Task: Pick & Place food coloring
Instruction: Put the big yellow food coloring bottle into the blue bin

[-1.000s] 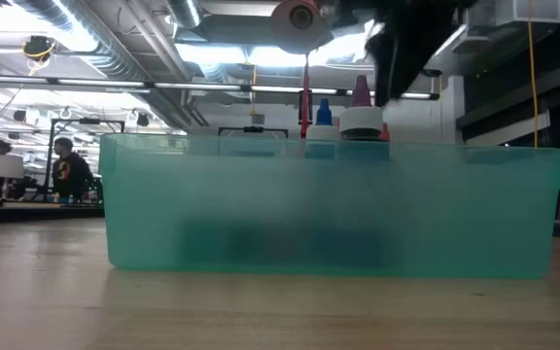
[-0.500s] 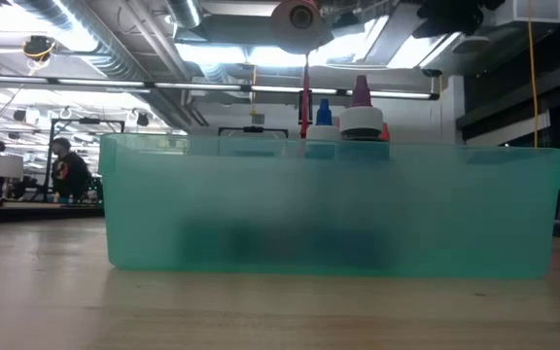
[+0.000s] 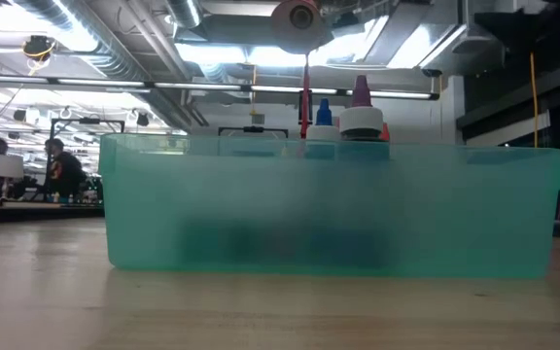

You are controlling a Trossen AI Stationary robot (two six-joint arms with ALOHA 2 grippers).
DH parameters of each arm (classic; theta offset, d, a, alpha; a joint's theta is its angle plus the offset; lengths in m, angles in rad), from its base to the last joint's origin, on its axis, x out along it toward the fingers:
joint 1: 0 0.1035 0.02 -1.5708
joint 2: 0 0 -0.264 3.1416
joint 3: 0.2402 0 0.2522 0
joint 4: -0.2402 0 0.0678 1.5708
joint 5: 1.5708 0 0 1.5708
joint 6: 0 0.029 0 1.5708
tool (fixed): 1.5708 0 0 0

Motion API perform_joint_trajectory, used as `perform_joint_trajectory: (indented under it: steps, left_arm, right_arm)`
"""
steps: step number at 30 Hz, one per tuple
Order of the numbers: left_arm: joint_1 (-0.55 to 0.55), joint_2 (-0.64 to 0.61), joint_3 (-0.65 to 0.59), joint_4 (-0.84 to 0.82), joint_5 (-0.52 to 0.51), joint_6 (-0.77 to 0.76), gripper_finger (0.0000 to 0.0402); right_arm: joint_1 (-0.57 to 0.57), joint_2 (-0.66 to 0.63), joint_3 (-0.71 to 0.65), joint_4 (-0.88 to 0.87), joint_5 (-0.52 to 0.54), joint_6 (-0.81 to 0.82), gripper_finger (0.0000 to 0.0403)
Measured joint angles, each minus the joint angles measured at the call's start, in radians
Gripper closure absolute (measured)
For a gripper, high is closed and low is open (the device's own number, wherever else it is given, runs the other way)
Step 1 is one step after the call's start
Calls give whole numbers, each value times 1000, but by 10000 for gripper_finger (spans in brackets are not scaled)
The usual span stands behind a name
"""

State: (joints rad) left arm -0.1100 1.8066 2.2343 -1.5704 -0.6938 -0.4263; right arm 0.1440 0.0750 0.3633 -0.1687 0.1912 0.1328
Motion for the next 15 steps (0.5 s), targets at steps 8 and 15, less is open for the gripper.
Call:
perform_joint_trajectory:
  steps: [8, 15]
  left_arm:
    - [147, 1, -231, 213, 255, 215, 203]
    - [259, 1, -395, 491, 411, 338, 203]
  right_arm:
    - [5, -37, -76, 15, -146, -61, 233]
    - [5, -73, -142, 4, -186, -88, 381]
